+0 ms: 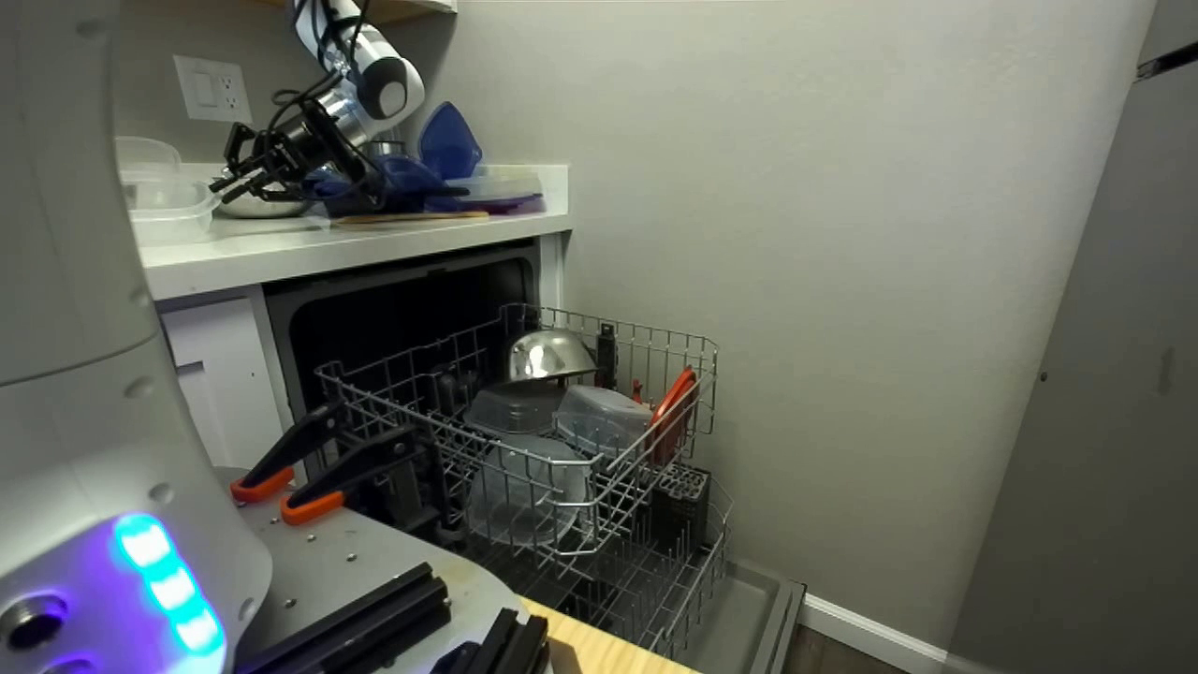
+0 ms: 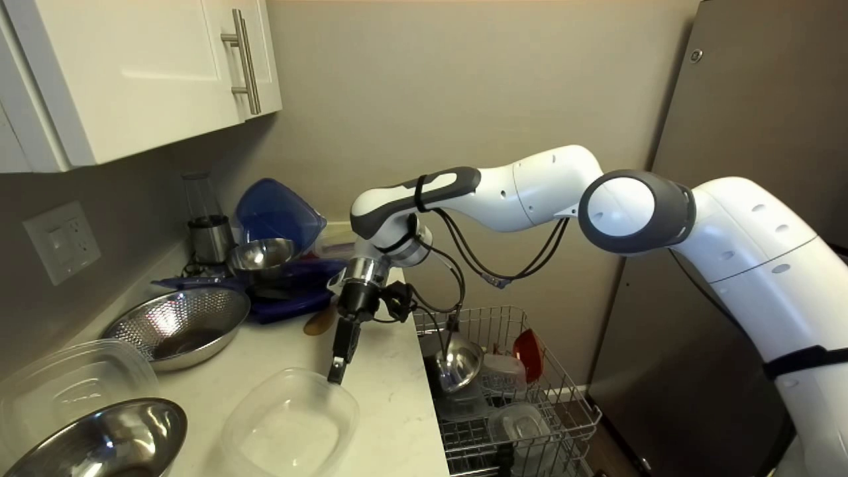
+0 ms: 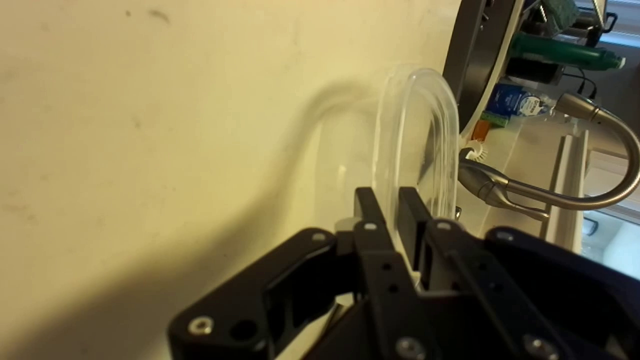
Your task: Pick up the clear bowl from the front of the counter and put it in the dishwasher.
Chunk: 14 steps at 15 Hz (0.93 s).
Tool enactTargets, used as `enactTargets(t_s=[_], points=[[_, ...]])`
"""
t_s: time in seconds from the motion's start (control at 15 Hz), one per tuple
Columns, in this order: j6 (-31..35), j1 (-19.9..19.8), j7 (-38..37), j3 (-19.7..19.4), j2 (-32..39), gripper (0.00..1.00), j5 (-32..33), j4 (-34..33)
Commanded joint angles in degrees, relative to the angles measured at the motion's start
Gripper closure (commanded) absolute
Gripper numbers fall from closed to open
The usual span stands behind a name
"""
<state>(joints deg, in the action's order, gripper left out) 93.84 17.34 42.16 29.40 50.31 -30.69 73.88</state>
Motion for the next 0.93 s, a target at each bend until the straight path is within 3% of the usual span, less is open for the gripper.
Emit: enactTargets(t_s=[0.0,0.53,0.87], points=[[1.6,0.5,-1.4,-1.0,-2.7,0.96,1.2,2.5],[2.6,-4.8,4.2,0.8,-6.7,0.96,-4.3,5.0],[7.4,-9.7,6.2,0.3,-13.3,0.96,-6.9,10.7]])
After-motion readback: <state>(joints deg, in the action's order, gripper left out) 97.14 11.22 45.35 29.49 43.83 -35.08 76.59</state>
